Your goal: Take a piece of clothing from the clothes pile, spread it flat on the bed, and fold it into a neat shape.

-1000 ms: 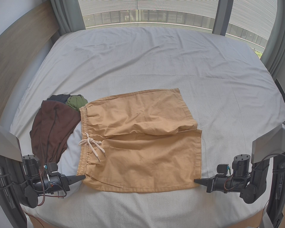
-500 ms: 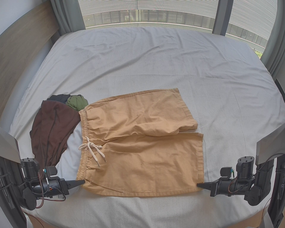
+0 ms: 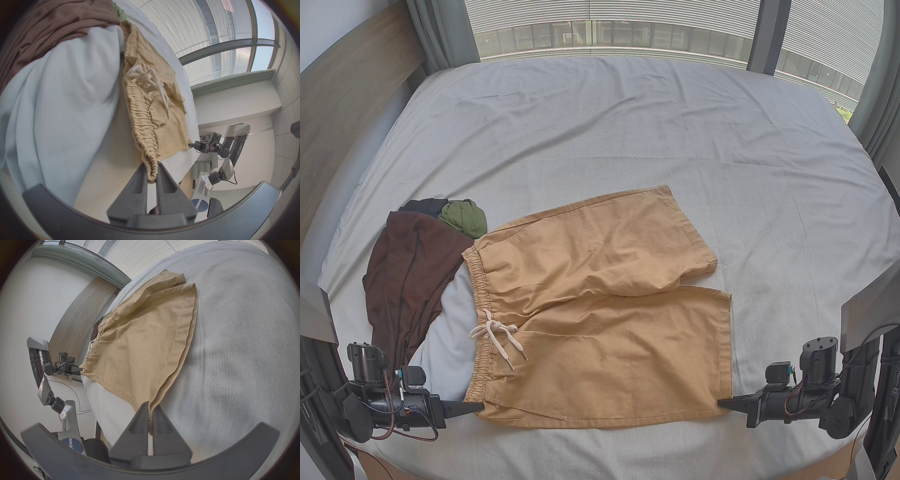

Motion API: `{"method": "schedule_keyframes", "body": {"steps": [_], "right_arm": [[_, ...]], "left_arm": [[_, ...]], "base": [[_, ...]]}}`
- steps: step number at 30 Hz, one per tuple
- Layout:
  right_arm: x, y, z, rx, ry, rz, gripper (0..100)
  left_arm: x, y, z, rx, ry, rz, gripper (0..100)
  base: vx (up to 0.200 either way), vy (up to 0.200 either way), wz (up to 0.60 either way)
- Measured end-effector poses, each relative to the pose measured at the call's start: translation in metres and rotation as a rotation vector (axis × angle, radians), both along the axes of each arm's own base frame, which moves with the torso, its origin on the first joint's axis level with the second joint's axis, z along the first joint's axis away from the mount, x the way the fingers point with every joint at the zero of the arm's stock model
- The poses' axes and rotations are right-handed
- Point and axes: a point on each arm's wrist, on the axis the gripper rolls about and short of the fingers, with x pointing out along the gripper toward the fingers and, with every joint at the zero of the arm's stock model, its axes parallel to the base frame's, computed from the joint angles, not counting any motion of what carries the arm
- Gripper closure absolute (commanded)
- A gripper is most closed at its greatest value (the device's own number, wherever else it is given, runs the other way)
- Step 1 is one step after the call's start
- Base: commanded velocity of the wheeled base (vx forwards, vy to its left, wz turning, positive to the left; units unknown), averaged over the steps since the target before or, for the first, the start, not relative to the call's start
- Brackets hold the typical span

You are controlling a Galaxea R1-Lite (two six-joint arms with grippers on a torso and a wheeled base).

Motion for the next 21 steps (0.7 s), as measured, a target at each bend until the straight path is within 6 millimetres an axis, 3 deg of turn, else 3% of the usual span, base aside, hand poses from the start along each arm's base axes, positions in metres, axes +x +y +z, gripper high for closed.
{"method": "schedule_keyframes", "body": {"steps": [11,21], "right_arm": [[0.002,0.000,0.006,0.034,-0.022,0.025,100],[0.024,0.005,0.052,0.187,-0.189,-0.005,100]], "left_arm": [[0.005,0.002,0.015,0.005,-0.127,0.000,100],[0.016,0.001,0.033,-0.031,-0.277,0.019,100]], "base": [[0.000,0.000,0.00],[0.000,0.000,0.00]]}}
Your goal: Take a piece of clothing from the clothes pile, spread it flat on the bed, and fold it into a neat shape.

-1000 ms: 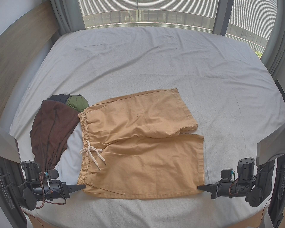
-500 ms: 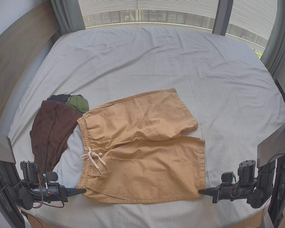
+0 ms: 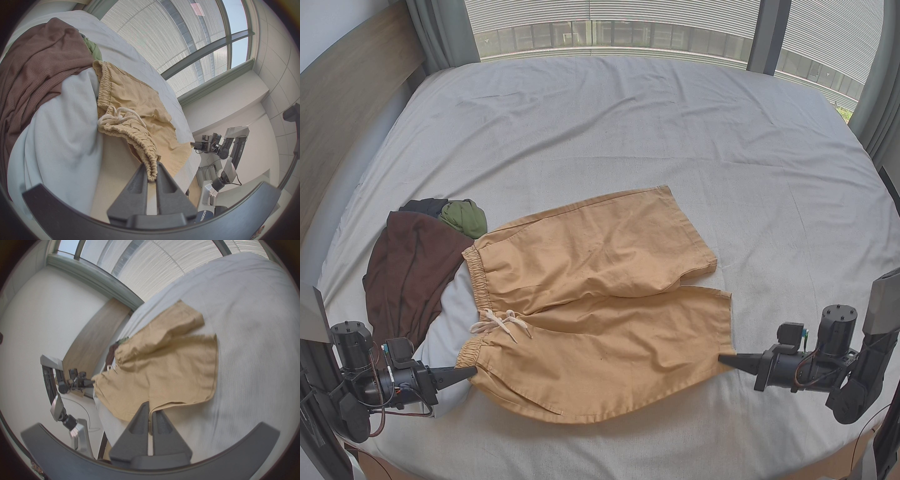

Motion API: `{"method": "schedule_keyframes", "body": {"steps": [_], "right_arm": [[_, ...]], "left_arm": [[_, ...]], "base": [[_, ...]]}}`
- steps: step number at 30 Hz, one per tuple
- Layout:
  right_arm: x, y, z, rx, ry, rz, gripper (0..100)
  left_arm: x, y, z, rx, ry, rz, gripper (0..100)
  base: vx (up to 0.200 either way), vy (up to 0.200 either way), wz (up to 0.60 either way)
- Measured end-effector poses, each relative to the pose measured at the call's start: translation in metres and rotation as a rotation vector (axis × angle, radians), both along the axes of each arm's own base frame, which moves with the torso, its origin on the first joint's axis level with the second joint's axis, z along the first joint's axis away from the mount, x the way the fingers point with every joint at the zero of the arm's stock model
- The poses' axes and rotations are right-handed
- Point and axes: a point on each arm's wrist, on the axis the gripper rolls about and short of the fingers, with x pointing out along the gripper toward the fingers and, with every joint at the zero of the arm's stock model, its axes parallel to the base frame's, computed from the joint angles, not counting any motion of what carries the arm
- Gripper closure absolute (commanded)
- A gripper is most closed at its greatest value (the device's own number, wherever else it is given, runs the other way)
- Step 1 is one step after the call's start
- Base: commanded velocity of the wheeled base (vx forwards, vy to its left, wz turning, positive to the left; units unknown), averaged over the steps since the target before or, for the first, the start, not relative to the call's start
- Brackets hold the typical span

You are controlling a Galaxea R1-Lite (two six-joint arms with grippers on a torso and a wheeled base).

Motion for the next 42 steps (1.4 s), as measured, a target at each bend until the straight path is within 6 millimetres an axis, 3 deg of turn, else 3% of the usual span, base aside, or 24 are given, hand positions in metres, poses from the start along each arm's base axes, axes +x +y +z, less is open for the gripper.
{"method": "schedule_keyframes", "body": {"steps": [6,21,42], "right_arm": [[0.005,0.001,0.026,0.062,-0.087,-0.012,100],[-0.006,0.004,0.074,0.152,-0.241,0.005,100],[-0.019,0.011,0.099,0.194,-0.338,0.054,100]], "left_arm": [[0.006,0.000,0.003,-0.007,-0.026,0.000,100],[0.022,0.004,0.010,-0.021,-0.071,0.019,100],[0.024,0.006,0.010,-0.019,-0.075,0.029,100]], "base": [[0.000,0.000,0.00],[0.000,0.000,0.00],[0.000,0.000,0.00]]}}
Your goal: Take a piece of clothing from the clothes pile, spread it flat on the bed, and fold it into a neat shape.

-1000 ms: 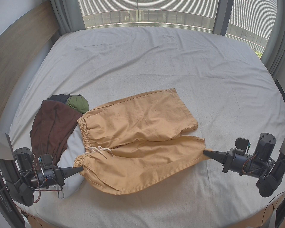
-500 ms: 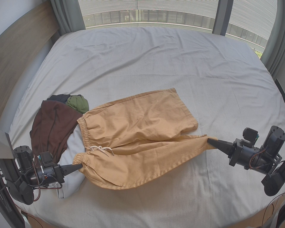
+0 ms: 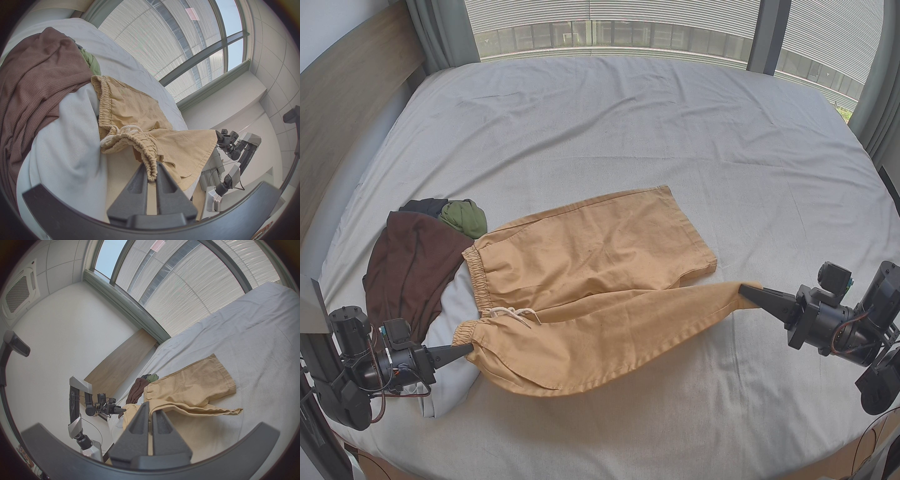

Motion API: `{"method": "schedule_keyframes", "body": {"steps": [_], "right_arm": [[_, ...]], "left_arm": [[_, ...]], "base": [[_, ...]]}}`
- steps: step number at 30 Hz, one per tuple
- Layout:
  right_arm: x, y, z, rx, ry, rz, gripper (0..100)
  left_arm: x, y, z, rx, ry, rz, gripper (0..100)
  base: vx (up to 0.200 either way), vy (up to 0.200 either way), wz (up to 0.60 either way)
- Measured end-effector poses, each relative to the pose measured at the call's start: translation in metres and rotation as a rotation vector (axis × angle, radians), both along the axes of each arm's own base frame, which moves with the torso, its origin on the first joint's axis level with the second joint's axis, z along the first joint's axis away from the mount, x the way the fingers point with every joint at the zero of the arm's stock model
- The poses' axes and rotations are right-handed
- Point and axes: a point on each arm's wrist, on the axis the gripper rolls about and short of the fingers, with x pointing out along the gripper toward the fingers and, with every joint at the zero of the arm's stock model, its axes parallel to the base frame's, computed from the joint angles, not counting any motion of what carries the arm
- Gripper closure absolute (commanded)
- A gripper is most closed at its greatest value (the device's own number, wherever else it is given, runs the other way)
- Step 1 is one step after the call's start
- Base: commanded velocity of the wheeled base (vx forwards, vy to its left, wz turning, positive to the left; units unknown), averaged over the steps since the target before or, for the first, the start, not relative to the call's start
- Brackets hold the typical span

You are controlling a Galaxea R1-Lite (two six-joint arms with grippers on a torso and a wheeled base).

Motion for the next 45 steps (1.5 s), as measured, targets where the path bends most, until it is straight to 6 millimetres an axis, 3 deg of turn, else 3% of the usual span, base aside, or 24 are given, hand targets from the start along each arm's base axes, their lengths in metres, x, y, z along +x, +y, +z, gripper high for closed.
{"method": "schedule_keyframes", "body": {"steps": [12,20,29,30,45], "right_arm": [[0.003,-0.001,0.005,0.010,-0.022,-0.014,100],[0.018,0.002,0.017,0.064,-0.035,-0.019,100],[0.050,-0.006,0.022,0.093,-0.053,-0.074,100],[0.068,-0.010,0.022,0.107,-0.058,-0.092,100],[0.112,-0.008,0.038,0.150,-0.089,-0.103,100]], "left_arm": [[0.003,0.003,0.003,0.004,-0.020,0.011,100],[0.003,0.008,0.018,-0.034,-0.040,0.047,100],[0.002,0.007,0.043,-0.083,-0.080,0.062,100],[0.005,0.006,0.052,-0.077,-0.130,0.074,100],[0.020,0.001,0.067,-0.114,-0.162,0.162,100]], "base": [[0.000,0.000,0.00],[0.000,0.000,0.00],[0.000,0.000,0.00],[0.000,0.000,0.00],[0.000,0.000,0.00]]}}
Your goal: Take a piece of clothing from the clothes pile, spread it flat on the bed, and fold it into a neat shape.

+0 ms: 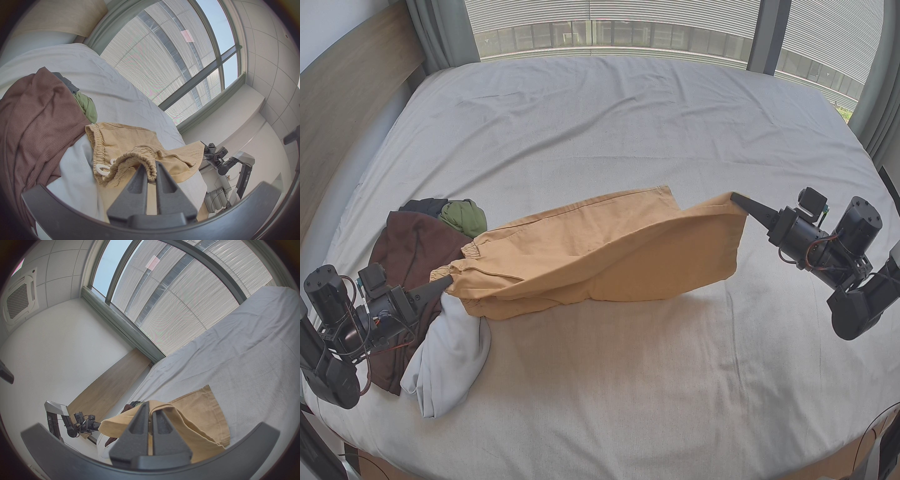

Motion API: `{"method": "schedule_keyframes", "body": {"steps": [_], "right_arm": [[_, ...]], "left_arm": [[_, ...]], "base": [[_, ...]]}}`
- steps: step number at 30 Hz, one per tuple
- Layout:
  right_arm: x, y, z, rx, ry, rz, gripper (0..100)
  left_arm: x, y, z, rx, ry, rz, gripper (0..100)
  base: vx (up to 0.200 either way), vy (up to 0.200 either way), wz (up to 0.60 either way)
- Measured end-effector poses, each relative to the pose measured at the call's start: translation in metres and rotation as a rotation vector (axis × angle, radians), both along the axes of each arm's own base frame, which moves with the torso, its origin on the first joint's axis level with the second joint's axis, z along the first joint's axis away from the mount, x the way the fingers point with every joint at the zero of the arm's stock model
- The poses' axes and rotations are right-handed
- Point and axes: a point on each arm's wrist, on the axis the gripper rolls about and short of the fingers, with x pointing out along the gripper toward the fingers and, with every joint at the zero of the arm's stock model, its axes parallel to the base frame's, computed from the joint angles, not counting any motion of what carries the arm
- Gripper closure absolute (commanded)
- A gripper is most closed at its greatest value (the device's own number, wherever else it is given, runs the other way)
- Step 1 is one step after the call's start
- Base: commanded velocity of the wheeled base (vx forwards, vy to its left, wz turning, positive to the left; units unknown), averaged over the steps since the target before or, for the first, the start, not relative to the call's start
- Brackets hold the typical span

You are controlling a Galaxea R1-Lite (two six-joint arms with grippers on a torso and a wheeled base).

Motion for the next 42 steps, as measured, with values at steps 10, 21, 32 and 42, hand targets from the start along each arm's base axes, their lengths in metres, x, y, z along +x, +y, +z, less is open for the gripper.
{"method": "schedule_keyframes", "body": {"steps": [10,21,32,42], "right_arm": [[0.025,0.004,0.004,-0.001,0.008,-0.002,100],[0.052,0.009,0.002,-0.003,0.019,-0.002,100],[0.073,0.013,0.002,0.009,0.014,-0.003,100],[0.096,0.016,0.003,0.021,0.042,-0.003,100]], "left_arm": [[0.011,-0.004,0.001,-0.032,0.010,0.067,100],[0.022,-0.008,0.001,-0.057,0.014,0.105,100],[0.036,-0.011,-0.003,-0.091,0.033,0.180,100],[0.050,-0.015,-0.006,-0.147,0.057,0.218,100]], "base": [[0.000,0.000,0.00],[0.000,0.000,0.00],[0.000,0.000,0.00],[0.000,0.000,0.00]]}}
